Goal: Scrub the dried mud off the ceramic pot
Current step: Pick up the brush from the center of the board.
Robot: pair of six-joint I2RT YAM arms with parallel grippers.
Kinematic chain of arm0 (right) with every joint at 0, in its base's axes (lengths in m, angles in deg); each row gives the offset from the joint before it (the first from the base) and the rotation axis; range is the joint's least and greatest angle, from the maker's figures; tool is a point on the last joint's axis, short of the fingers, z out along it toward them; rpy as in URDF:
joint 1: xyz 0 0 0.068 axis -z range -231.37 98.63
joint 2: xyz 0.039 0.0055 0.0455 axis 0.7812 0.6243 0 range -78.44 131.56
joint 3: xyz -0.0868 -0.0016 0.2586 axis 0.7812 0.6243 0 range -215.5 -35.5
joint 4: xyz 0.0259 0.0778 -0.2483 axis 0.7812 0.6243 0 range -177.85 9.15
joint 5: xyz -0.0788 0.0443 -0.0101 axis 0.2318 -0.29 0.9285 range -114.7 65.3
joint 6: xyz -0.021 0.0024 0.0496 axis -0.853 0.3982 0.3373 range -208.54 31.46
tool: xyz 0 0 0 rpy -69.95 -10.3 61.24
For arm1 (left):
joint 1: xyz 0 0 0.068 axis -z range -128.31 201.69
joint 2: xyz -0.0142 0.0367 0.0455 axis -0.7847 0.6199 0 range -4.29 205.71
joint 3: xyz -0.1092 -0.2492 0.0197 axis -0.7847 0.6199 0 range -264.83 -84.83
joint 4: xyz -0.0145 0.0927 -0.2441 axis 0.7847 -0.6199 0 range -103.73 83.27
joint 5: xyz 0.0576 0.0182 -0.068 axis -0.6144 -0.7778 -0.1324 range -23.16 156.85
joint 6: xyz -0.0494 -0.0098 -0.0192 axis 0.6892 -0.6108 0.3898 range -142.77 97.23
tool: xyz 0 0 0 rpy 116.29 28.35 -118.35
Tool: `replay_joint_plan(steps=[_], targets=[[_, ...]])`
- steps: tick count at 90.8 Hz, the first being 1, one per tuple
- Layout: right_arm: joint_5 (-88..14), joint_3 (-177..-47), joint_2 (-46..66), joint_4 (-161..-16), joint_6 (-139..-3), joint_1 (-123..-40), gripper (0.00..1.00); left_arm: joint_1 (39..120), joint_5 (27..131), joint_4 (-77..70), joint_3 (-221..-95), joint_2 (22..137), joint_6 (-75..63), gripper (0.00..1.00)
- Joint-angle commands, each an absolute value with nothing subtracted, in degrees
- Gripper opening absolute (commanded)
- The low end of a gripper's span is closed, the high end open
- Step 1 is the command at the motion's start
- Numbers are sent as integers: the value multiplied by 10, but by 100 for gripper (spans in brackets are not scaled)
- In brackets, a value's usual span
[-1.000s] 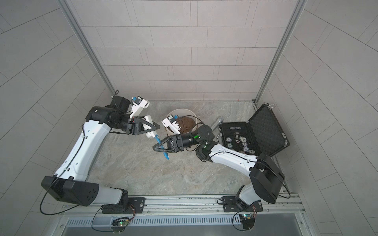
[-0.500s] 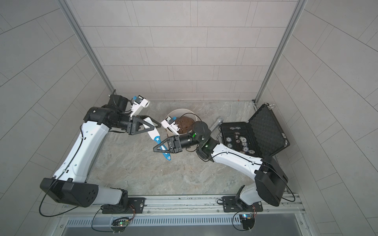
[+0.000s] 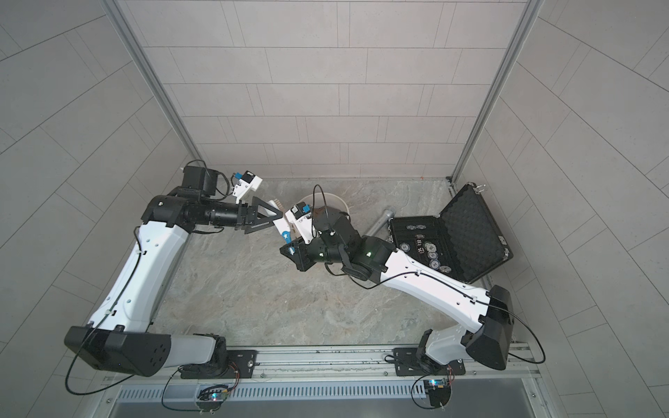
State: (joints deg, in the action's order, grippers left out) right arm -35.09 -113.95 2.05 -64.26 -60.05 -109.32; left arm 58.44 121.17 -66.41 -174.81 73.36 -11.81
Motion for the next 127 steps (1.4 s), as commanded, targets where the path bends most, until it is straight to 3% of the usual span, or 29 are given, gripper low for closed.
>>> replay_joint_plan(steps=[1,14,23,37,60,75,82,91,99,127], targets=[[-198,-1172,43,-565,-647,-1126,0,581,1186,-648,-1741,737,-82,100],[-163,-1194,79,-550,-638,-1149,0,581,1170,-638,-1733,753,-57,93],[-90,-1229,102,-522,-655,-1174,0,581,1170,-636,-1730,761,-51,79],[-58,-1257,127,-509,-643,-1179,0,581,1192,-624,-1720,765,-36,62],[-54,-1266,143,-517,-629,-1179,0,581,1197,-614,-1705,759,-33,44],[-95,-1251,134,-544,-635,-1178,0,581,1199,-612,-1707,759,-33,24],[-108,-1236,126,-552,-631,-1178,16,581,1202,-613,-1709,758,-33,23],[-133,-1208,106,-560,-630,-1176,50,581,1197,-614,-1709,756,-36,23],[-160,-1166,73,-587,-627,-1170,64,580,1194,-616,-1708,755,-36,22],[-226,-1095,19,-682,-599,-1132,65,580,1190,-618,-1705,758,-19,22]])
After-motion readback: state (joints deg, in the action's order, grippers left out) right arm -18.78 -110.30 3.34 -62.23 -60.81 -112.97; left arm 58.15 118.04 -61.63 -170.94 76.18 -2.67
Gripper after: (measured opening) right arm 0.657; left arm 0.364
